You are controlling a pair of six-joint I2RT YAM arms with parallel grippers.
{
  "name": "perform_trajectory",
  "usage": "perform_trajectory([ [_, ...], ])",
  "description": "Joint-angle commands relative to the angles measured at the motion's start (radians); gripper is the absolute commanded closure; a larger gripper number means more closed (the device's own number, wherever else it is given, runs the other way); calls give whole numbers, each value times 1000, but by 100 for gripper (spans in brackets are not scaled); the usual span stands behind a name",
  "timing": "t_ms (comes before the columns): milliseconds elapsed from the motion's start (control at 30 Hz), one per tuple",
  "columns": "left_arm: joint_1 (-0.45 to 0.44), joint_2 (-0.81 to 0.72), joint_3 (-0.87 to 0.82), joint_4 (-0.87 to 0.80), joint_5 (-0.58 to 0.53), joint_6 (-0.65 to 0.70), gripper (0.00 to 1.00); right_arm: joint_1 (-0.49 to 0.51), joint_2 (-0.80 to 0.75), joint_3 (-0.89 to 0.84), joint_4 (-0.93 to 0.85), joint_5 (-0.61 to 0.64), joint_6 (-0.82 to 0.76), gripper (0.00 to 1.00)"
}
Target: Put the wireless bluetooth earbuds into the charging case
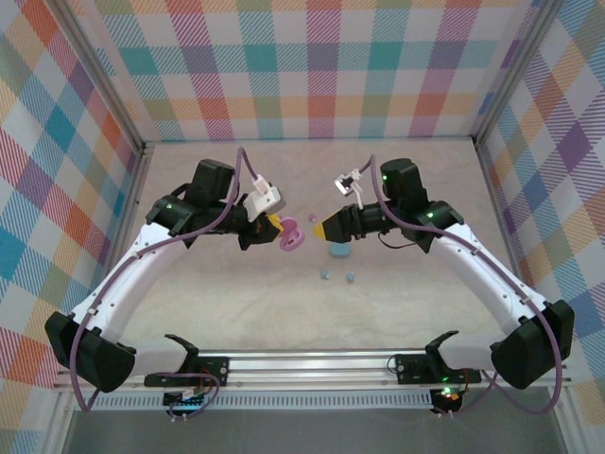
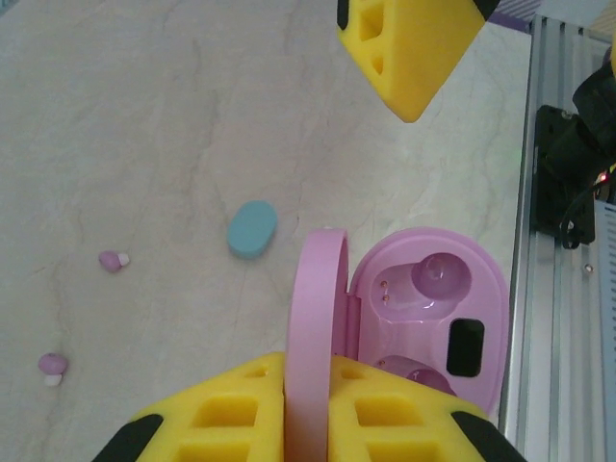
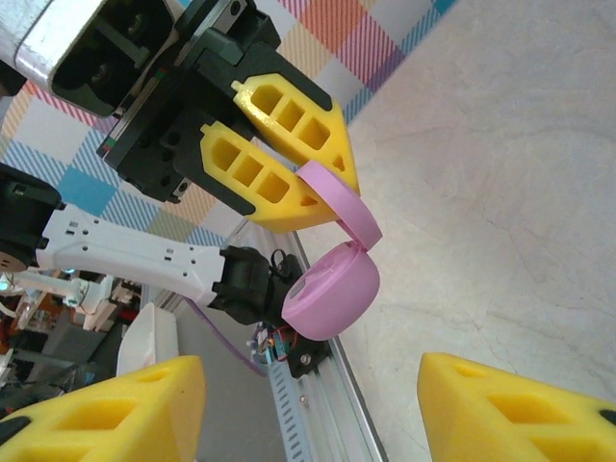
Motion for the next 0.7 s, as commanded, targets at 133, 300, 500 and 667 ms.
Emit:
perform_trajectory([
  [133, -15, -12, -15, -42, 20, 97, 83, 36, 59, 61, -74, 5, -84, 42],
  [300, -29, -7, -15, -54, -9, 123, 82, 56, 89, 72, -83, 5, -92, 42],
  [500, -44, -10, -18, -61, -60, 146, 82, 62, 94, 69, -118, 47, -109, 44],
  [667, -48, -10, -20, -67, -62, 170, 82, 62, 85, 72, -125, 63, -129, 45],
])
